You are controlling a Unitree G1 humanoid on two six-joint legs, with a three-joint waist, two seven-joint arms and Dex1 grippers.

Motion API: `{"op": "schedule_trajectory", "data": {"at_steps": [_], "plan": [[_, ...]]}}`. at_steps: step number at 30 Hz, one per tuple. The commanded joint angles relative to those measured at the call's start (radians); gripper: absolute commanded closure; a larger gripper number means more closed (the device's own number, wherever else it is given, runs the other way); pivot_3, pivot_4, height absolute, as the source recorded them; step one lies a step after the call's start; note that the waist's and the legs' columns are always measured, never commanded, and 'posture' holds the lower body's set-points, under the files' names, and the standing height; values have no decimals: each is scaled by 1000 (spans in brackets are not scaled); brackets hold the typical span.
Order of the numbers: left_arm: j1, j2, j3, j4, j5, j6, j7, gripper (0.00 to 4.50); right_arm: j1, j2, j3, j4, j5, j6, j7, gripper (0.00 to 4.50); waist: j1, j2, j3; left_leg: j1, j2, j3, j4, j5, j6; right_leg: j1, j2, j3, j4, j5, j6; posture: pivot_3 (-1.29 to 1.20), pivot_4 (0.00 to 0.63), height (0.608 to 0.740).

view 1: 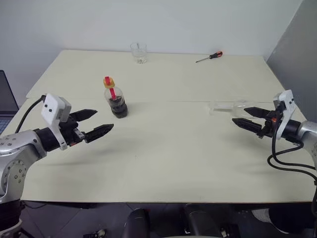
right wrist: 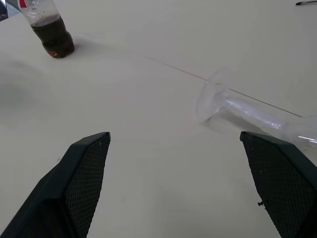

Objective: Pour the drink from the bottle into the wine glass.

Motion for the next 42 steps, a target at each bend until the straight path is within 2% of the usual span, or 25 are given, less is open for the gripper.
{"op": "schedule_trajectory", "data": {"at_steps": [1,26,33,36,42], "plan": [[-12,19,12,-34,-27,18,-10,17,3,-6,-23,-47,28,17,7,0,0,0,0,0,0,0,0,0,0,0,0,0,0,0,0,0,150,740],[14,-24,123,-25,-23,15,131,17,-70,17,61,-123,82,113,51,0,0,0,0,0,0,-1,0,0,0,0,0,0,1,0,0,0,150,740],[12,-67,68,-16,82,-79,217,17,-108,49,90,-177,96,125,30,0,2,0,0,0,0,-1,1,0,0,0,-1,0,1,0,0,0,150,740],[-10,-100,45,46,187,-187,283,17,-127,89,111,-226,122,155,12,0,4,0,0,0,0,-1,1,0,0,0,0,0,1,0,0,0,150,740],[-79,-156,-24,111,264,-279,317,17,-107,177,131,-316,199,219,-33,0,8,-1,0,-2,1,-2,1,0,0,0,0,0,1,0,0,0,150,740]]}}
